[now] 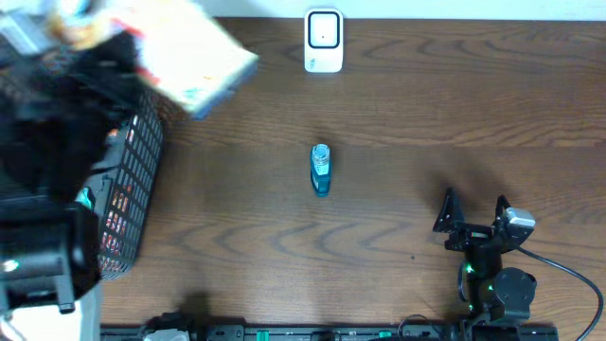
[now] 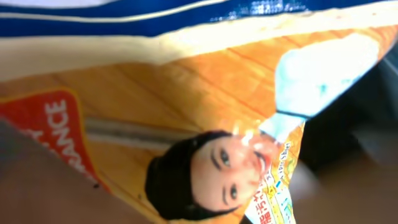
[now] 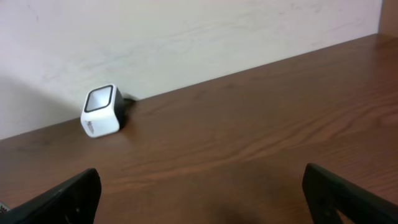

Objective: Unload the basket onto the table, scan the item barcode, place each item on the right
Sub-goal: 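Lift the yellow snack bag, carry it past the scanner, release it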

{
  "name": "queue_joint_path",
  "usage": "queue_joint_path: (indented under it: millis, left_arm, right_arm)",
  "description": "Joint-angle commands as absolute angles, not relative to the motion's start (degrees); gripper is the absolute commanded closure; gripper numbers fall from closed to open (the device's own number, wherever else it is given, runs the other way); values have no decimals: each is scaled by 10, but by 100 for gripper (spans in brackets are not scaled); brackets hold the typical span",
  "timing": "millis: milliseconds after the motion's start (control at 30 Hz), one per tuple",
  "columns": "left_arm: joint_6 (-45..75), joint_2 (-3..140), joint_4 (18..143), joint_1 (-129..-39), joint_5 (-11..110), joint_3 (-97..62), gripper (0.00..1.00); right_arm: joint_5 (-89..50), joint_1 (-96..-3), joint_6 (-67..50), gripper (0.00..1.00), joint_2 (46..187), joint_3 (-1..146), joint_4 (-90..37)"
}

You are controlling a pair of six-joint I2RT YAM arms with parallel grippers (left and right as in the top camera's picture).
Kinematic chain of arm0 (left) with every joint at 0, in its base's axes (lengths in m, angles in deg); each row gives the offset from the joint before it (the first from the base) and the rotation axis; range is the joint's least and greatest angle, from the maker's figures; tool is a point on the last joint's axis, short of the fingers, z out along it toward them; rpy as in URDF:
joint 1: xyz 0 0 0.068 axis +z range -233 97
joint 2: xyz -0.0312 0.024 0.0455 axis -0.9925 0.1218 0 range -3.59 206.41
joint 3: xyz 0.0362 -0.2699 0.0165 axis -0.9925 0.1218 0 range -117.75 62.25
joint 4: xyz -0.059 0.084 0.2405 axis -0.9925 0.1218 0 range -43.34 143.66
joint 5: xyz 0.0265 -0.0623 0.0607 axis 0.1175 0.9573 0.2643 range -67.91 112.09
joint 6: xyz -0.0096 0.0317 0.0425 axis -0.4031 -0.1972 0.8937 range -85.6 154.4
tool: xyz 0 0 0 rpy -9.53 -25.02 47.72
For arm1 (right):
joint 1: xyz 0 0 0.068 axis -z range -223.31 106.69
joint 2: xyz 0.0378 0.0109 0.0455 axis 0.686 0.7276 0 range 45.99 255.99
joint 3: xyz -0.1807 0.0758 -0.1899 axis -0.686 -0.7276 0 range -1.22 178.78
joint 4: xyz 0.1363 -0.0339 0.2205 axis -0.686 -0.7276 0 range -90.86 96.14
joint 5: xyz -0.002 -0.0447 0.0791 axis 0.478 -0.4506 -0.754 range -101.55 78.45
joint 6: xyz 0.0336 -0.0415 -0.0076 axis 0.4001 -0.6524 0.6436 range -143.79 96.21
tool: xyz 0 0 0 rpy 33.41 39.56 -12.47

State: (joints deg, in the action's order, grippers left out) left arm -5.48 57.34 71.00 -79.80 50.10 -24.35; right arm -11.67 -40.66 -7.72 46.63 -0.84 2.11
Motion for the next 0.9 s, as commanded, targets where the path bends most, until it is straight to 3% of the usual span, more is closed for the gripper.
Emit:
queue_joint_path:
  millis: [0, 167, 300, 633, 867]
  left_arm:
    - [45, 595, 688, -925, 520, -253, 93]
    - [129, 679, 698, -1091, 395, -252, 93]
    - [132, 771, 688, -1157, 333, -252, 93]
    - [78, 1020, 634, -1217, 299, -252, 93]
    - [57, 1109, 632, -1245, 284, -252, 93]
  right_arm:
    - [-110, -409, -82, 1, 463, -9, 18]
    - [-110, -409, -82, 1, 463, -9, 18]
    - [-110, -409, -82, 1, 463, -9, 18]
    - [-110, -409, -82, 1, 463, -9, 18]
    - [-110, -409, -82, 1, 463, -9, 18]
